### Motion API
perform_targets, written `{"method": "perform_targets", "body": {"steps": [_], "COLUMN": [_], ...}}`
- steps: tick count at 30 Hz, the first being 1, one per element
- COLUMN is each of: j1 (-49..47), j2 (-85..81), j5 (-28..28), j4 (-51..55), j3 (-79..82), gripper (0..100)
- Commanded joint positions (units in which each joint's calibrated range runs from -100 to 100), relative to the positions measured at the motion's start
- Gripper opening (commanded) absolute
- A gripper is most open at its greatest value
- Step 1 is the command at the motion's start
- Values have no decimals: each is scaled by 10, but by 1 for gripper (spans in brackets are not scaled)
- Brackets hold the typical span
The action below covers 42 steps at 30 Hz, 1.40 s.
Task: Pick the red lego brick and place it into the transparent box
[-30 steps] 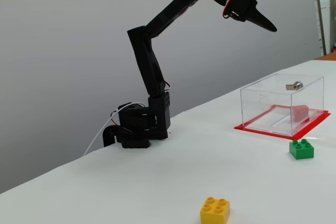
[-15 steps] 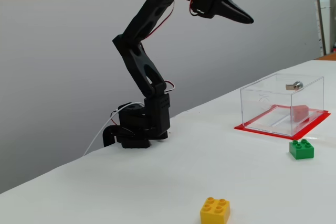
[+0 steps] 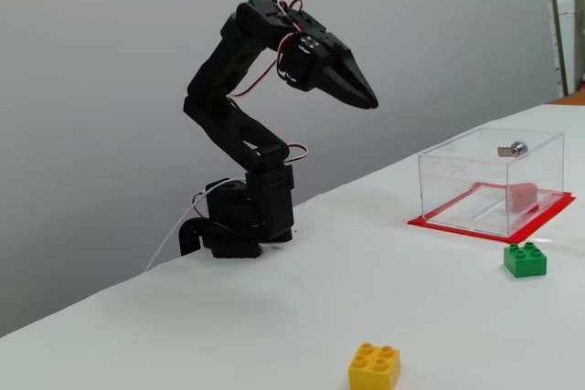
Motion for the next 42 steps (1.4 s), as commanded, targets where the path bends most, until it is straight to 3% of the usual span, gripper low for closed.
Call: {"method": "perform_targets", "body": {"steps": [1,23,30,42], "j1": [11,-4,-3,-5], "j2": [-55,-403,-404,-405], "j5": [1,5,3,1], "j4": [-8,-38,-123,-107], "j3": [81,508,580,625], "gripper": [1,1,1,1]}}
